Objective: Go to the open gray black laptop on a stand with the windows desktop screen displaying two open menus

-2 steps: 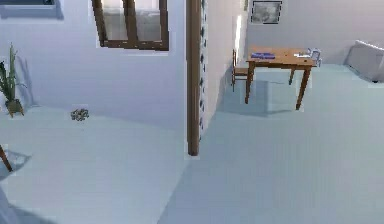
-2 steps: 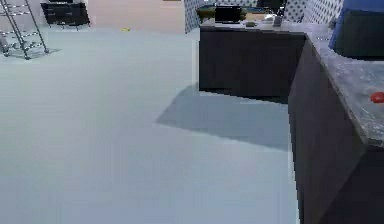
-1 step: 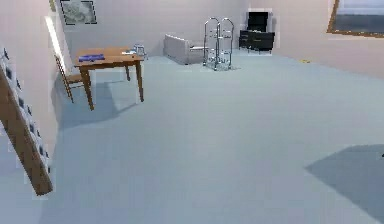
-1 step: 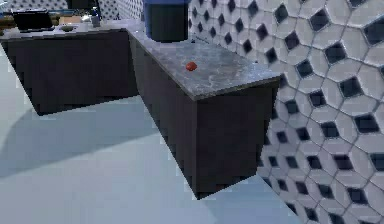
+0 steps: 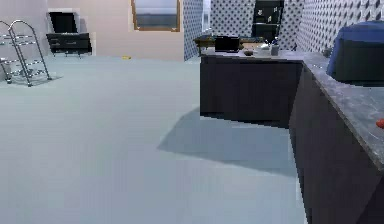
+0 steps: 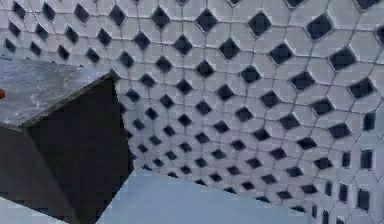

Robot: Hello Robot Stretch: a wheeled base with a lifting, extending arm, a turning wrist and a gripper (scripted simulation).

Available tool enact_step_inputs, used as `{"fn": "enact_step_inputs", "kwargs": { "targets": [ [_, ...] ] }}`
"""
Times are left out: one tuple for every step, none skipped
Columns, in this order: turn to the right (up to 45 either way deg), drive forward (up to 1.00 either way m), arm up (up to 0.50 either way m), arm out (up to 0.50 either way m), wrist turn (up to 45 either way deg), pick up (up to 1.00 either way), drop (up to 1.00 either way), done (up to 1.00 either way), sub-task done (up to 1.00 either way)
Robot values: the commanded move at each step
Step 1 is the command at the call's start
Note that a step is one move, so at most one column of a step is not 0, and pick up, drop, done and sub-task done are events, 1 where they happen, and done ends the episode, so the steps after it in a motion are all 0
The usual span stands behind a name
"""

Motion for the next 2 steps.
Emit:
{"fn": "enact_step_inputs", "kwargs": {
  "targets": [
    [30.0, 0.0, 0.0, 0.0, 0.0, 0.0, 0.0, 0.0, 0.0],
    [0.0, 0.05, 0.0, 0.0, 0.0, 0.0, 0.0, 0.0, 0.0]
  ]
}}
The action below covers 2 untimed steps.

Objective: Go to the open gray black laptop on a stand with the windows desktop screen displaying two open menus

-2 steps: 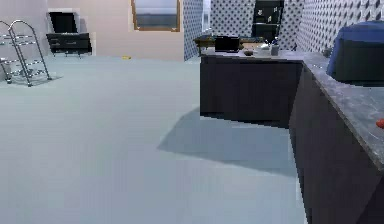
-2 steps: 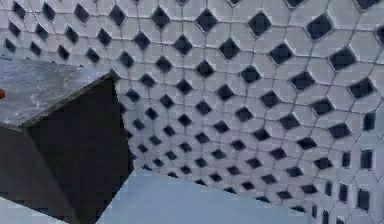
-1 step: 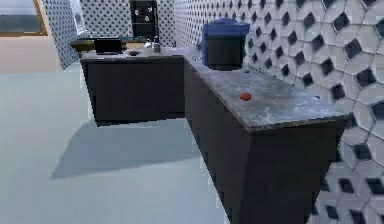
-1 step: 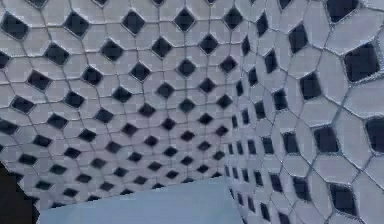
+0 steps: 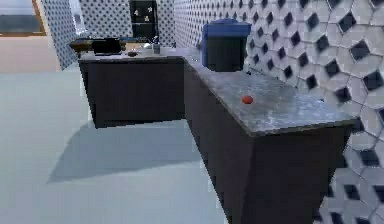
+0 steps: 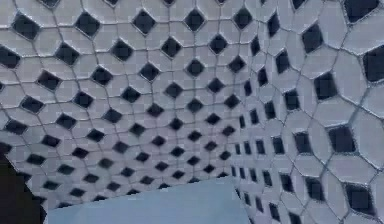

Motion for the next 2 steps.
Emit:
{"fn": "enact_step_inputs", "kwargs": {
  "targets": [
    [-45.0, 0.0, 0.0, 0.0, 0.0, 0.0, 0.0, 0.0, 0.0],
    [-24.0, 0.0, 0.0, 0.0, 0.0, 0.0, 0.0, 0.0, 0.0]
  ]
}}
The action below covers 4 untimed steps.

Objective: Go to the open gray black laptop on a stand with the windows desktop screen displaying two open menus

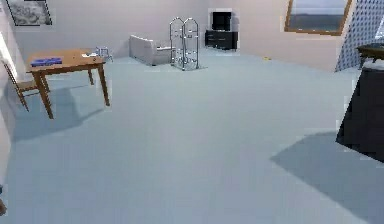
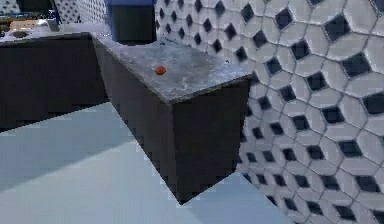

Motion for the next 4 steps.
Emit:
{"fn": "enact_step_inputs", "kwargs": {
  "targets": [
    [0.0, 0.15, 0.0, 0.0, 0.0, 0.0, 0.0, 0.0, 0.0],
    [-45.0, 0.0, 0.0, 0.0, 0.0, 0.0, 0.0, 0.0, 0.0],
    [-45.0, 0.0, 0.0, 0.0, 0.0, 0.0, 0.0, 0.0, 0.0],
    [-9.0, 0.0, 0.0, 0.0, 0.0, 0.0, 0.0, 0.0, 0.0]
  ]
}}
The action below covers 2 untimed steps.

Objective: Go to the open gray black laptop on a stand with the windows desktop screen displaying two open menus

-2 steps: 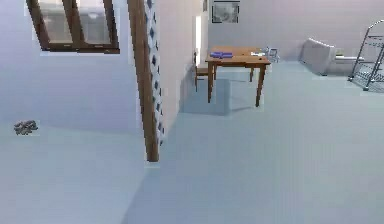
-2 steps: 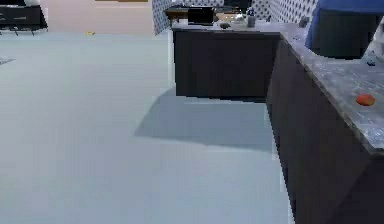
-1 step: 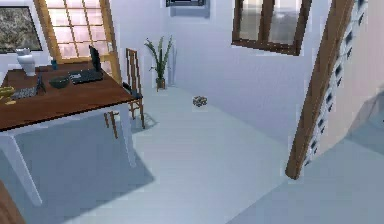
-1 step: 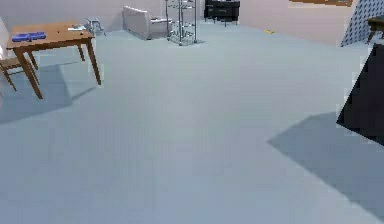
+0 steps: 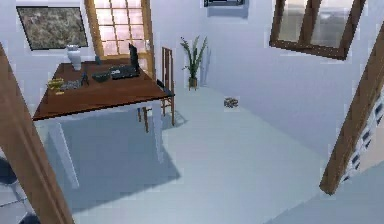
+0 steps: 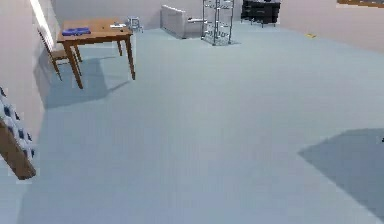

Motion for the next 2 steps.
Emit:
{"fn": "enact_step_inputs", "kwargs": {
  "targets": [
    [0.0, 0.55, 0.0, 0.0, 0.0, 0.0, 0.0, 0.0, 0.0],
    [-36.0, 0.0, 0.0, 0.0, 0.0, 0.0, 0.0, 0.0, 0.0]
  ]
}}
